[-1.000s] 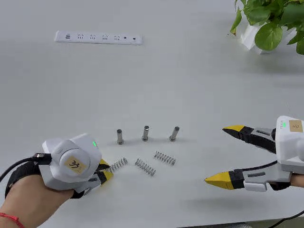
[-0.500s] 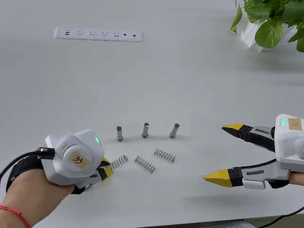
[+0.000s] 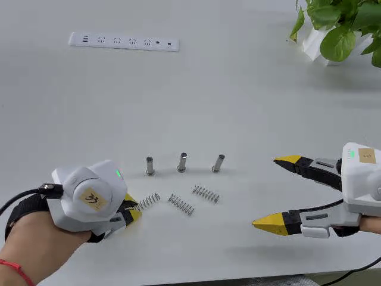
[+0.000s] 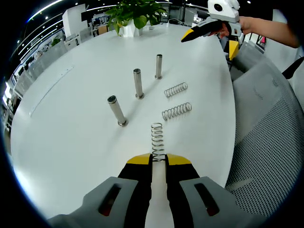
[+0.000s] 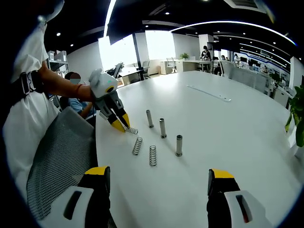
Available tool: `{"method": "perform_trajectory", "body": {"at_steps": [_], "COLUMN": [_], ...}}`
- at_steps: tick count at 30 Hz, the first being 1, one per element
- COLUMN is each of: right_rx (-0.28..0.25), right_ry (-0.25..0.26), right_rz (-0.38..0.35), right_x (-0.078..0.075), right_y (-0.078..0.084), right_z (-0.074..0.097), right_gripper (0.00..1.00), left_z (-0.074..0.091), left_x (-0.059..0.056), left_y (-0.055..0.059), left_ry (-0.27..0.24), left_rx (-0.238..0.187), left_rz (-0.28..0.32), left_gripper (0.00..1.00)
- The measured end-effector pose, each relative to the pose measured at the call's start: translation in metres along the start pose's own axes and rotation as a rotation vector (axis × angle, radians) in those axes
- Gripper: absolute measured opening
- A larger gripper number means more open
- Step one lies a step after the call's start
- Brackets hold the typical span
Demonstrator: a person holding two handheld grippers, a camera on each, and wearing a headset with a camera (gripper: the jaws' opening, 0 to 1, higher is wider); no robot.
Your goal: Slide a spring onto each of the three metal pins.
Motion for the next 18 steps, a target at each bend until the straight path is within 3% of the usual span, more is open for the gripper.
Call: {"method": "perform_trajectory", "body": {"at_steps": [9,18], "right_rx": [-0.024,-0.092], "right_ry": [-0.026,-0.110], "right_rz": [0.016,-0.019], "right_x": [0.012,0.040], "right_y": [-0.024,-0.063], "right_z": [-0.002,-0.011], "right_gripper": [0.76,0.58], "left_z": [0.015,0.035], "left_x": [0.000,-0.005], "left_y": [-0.006,-0.030], "left_ry": [-0.008,-0.009], "left_rx": [-0.067,-0.194], "left_rz": [0.023,0.068], "left_gripper": [0.07,0.07]}}
Point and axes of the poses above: the centre of the closed fingertips' face, and the gripper's own axes: z roughly backward along the fingers, x roughly to its left, y roughly out of its underside, the point moved 2 cm from there along z, roughly backward along the fingers, and after that the axes turned 4 degrees about -z, right-handed, at the moved point
